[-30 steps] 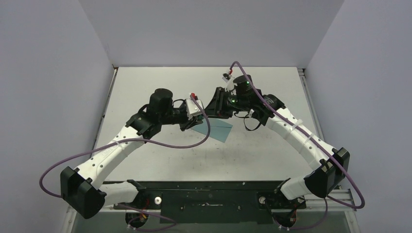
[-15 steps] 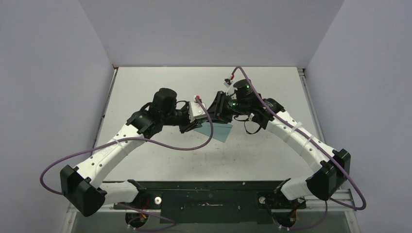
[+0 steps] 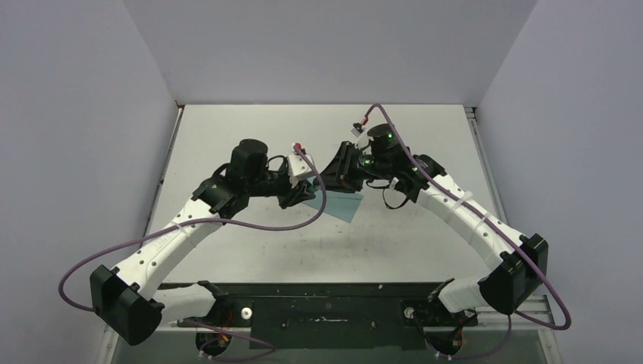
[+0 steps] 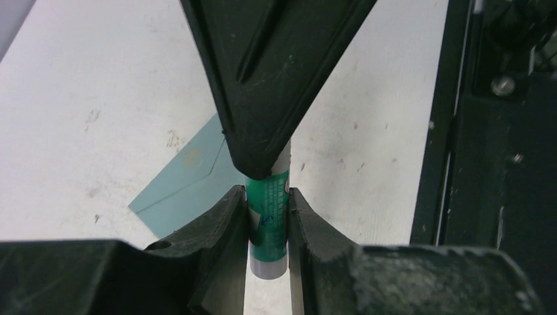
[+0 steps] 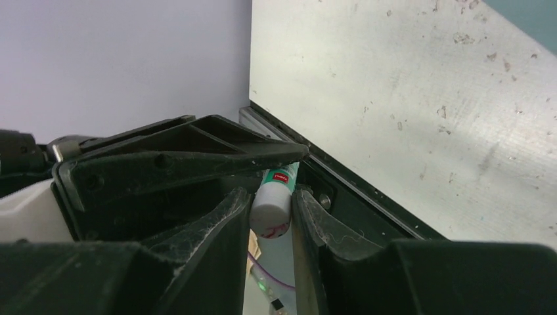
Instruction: Place the letter into the envelope and seal it
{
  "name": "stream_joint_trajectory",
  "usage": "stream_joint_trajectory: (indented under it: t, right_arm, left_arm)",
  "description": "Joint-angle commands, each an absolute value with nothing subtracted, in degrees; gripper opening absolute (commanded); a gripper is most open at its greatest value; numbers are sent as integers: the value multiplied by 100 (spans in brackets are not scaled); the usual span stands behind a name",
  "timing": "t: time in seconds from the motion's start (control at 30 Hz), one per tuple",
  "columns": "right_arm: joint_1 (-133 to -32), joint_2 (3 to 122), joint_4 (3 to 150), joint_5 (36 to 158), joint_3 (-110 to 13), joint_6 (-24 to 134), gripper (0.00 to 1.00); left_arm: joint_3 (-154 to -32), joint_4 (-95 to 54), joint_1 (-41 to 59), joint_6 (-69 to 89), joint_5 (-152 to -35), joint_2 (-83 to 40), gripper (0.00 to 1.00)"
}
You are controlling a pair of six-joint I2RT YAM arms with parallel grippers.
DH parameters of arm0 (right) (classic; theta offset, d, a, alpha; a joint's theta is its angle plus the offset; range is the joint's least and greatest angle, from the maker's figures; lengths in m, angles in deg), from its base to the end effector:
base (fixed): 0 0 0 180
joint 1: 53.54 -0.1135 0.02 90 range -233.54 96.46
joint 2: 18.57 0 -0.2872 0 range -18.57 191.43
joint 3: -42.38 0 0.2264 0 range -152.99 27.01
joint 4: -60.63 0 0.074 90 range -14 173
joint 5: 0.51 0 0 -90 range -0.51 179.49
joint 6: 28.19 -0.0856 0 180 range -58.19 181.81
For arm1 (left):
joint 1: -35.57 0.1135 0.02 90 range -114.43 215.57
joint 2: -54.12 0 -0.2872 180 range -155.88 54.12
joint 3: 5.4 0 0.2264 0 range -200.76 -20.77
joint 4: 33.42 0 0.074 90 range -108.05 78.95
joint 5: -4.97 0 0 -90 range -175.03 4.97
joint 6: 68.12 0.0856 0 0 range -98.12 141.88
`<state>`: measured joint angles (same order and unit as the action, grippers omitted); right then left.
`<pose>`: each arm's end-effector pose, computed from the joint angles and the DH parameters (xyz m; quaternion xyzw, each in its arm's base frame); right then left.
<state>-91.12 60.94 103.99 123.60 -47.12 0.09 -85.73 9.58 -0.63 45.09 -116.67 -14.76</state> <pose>0.2177 0.2281 0.3555 0.0400 0.8521 0.5128 0.0968 0.1862 -0.1919 0.3495 0.5317 0.6634 -0.2895 0.4398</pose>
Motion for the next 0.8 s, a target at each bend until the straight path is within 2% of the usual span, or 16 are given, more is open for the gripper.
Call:
stream_joint_trajectory:
  t: [0.0,0.13,0.27,0.33,0.4,0.43,0.5,0.53,0.67,0.77]
  right_arm:
    - [-8969,6036,10887,12838,-5182,680,26]
    - [-8745,5896,10902,13022,-5229,870,58]
    - [-8664,5612,10495,13019,-5151,737,82]
    - [-8636,5398,10053,12953,-4872,424,93]
    - [-8602,5165,9511,12879,-4427,-55,98]
    - [-8590,5037,9205,12852,-4207,-291,100]
    - [-8588,4861,8835,12739,-3908,-614,92]
    - [-8595,4817,8813,12666,-3886,-574,91]
    - [-8588,4928,9318,12419,-4388,460,96]
    - [-8620,5239,9897,12561,-5018,1515,81]
  left_arm:
    - [-8014,-1450,282,3070,-12926,-1048,0]
    - [-7182,-2273,568,2060,-13341,-829,0]
    - [-6676,-3071,743,1168,-13610,-768,0]
    - [-6512,-3556,745,766,-13667,-794,0]
    - [-6395,-4037,753,424,-13722,-833,0]
    - [-6370,-4222,754,294,-13733,-855,0]
    - [-6383,-4436,754,144,-13755,-901,0]
    - [-6418,-4474,760,107,-13769,-917,0]
    - [-6579,-4476,762,53,-13912,-964,0]
    - [-6603,-4476,762,69,-13969,-961,0]
